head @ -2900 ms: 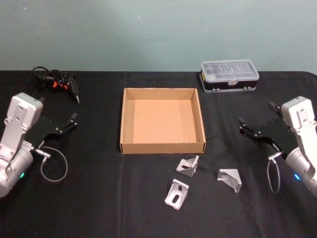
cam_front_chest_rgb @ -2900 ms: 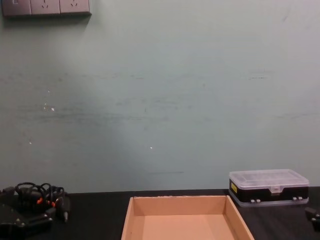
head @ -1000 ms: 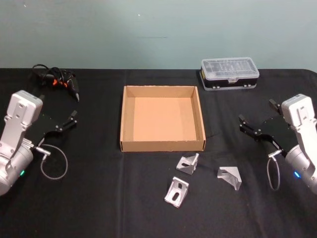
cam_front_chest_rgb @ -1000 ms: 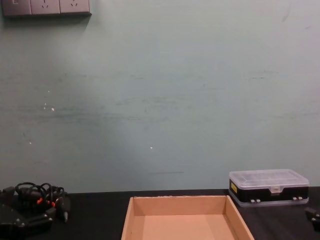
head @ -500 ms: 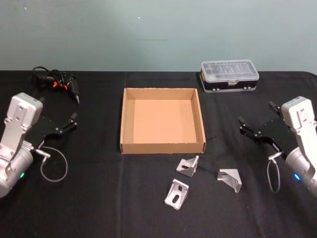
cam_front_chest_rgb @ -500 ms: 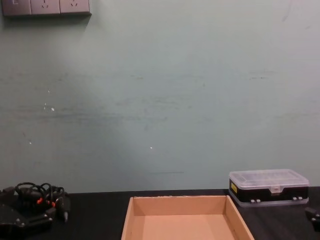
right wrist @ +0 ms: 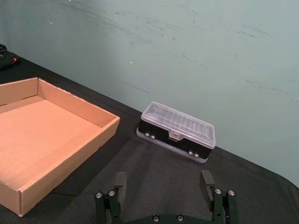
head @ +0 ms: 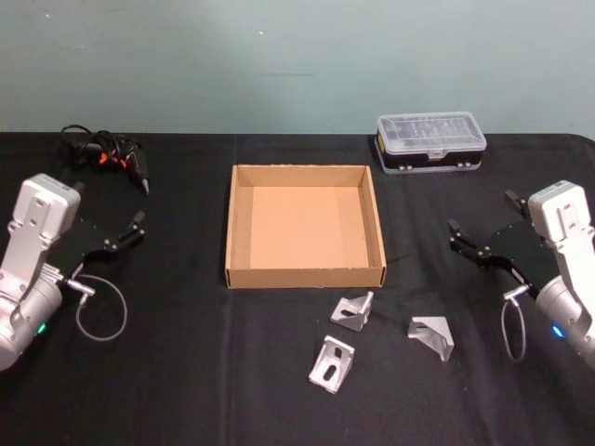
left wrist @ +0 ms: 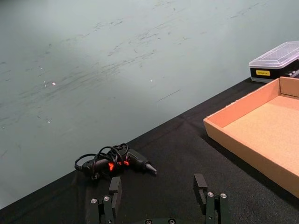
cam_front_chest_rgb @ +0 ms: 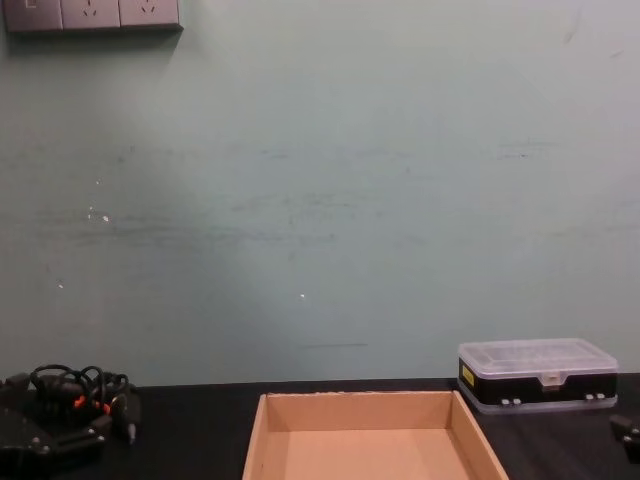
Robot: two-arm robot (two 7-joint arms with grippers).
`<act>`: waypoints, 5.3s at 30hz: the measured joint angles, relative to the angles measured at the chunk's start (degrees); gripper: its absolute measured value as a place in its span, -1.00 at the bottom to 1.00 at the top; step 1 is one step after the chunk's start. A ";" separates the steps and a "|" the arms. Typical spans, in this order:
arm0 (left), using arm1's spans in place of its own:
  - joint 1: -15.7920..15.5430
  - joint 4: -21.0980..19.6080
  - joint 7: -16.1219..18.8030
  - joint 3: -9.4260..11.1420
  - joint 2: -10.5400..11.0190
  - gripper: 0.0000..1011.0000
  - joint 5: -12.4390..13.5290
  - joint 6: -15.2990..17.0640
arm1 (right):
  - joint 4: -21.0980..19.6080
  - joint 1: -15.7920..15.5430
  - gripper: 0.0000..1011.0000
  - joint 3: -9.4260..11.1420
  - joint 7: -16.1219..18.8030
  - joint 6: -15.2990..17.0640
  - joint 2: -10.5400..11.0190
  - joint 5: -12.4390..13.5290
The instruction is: Use one hand to pick up the angle iron from the table and place it into the box.
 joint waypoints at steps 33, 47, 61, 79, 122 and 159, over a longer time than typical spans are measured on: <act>0.00 0.00 0.00 0.00 0.00 1.00 0.00 0.00 | 0.00 0.00 0.99 0.00 0.00 0.00 0.00 0.00; 0.00 0.00 0.00 0.01 0.00 1.00 0.00 0.00 | -5.26 -2.41 0.99 2.30 2.81 0.68 0.88 1.27; 0.00 0.00 0.00 0.00 0.00 1.00 0.00 0.00 | -22.94 -16.34 0.99 9.89 8.74 10.31 10.72 9.40; 0.00 0.00 0.00 0.00 0.00 1.00 0.00 0.00 | -32.96 -26.12 0.99 15.26 14.72 24.72 17.34 16.16; 0.00 0.00 0.00 0.00 0.00 1.00 0.00 0.00 | -21.19 -12.32 0.99 5.71 17.17 30.61 4.97 1.92; 0.00 0.00 0.00 0.00 0.00 1.00 0.00 0.00 | -21.54 -12.50 -0.41 5.81 17.11 30.67 5.30 2.15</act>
